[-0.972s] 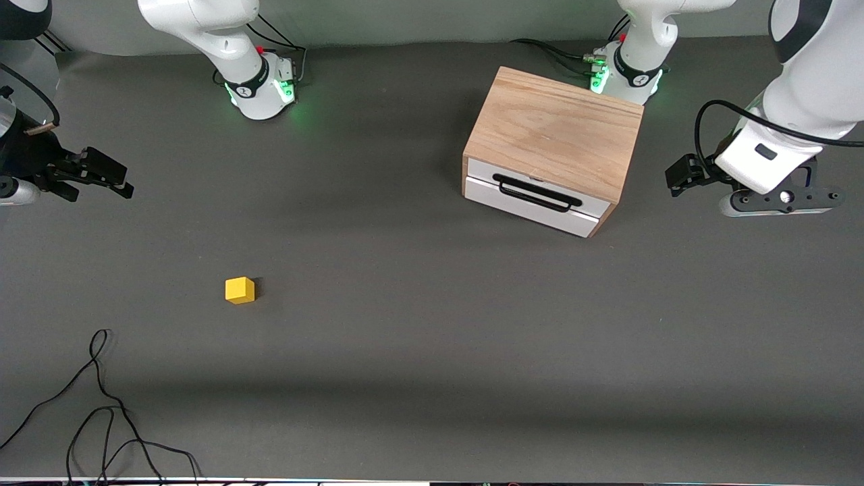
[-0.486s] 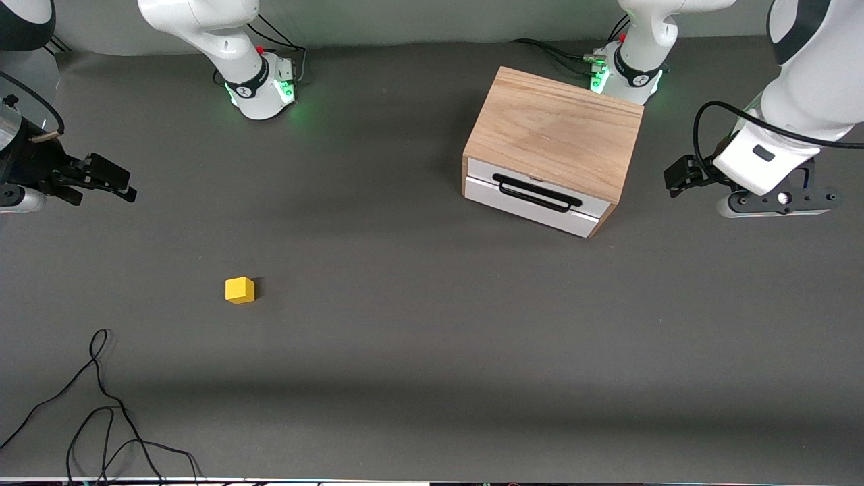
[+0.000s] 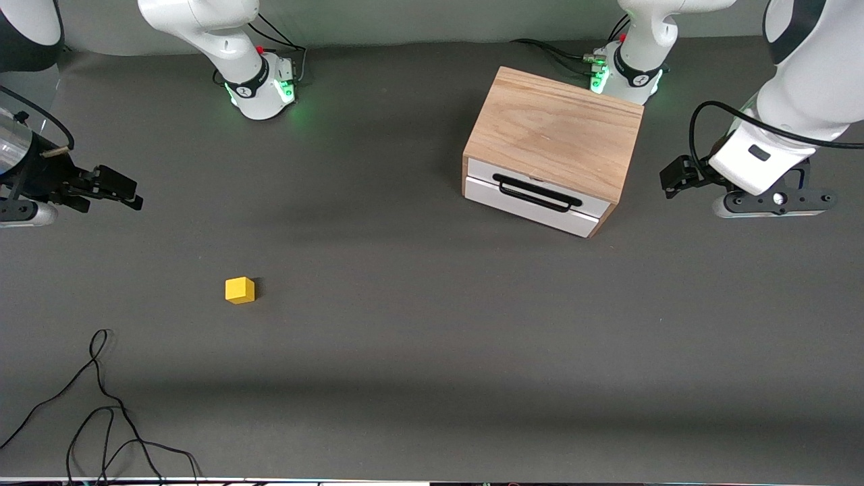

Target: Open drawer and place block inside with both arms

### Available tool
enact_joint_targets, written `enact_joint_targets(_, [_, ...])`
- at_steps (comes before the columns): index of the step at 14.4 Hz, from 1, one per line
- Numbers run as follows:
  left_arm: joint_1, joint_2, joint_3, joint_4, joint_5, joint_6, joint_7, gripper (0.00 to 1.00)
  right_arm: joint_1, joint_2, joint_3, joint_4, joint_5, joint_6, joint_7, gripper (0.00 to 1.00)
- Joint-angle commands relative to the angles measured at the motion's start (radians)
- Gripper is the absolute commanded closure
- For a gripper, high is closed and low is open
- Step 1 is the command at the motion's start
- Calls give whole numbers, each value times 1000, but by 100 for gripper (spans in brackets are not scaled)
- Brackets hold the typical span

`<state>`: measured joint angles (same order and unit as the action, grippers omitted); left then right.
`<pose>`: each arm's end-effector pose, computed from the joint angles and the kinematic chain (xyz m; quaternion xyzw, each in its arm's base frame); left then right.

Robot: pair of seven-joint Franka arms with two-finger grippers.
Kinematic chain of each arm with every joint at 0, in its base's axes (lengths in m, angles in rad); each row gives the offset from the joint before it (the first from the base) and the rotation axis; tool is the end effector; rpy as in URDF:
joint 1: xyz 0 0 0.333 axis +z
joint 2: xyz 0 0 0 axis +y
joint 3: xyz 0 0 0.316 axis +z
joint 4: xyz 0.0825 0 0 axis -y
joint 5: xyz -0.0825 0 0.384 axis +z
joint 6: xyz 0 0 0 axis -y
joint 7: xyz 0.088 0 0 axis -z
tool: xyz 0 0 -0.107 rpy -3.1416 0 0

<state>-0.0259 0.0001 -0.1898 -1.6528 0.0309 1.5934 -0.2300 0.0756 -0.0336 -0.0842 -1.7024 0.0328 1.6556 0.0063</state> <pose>0.5414 -0.1153 0.5877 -0.9994 -0.0063 0.0256 0.0216 0.5487 -0.0022 0.5880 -0.9998 0.0089 0.0066 0.0177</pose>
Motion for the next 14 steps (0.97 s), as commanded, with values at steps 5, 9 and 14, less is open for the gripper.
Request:
enact_joint_targets(5, [-3,1,3,10,-8,3,15,0,-7,38,0,17,-16,46,11,0])
enact_joint_targets(9, [-3,1,3,10,-8,2,15,0,-8,52,0,26,-16,50,12,0])
enact_joint_targets(14, [1,1,3,10,-8,2,17,0,-5,52,0,23,-16,56,14,0])
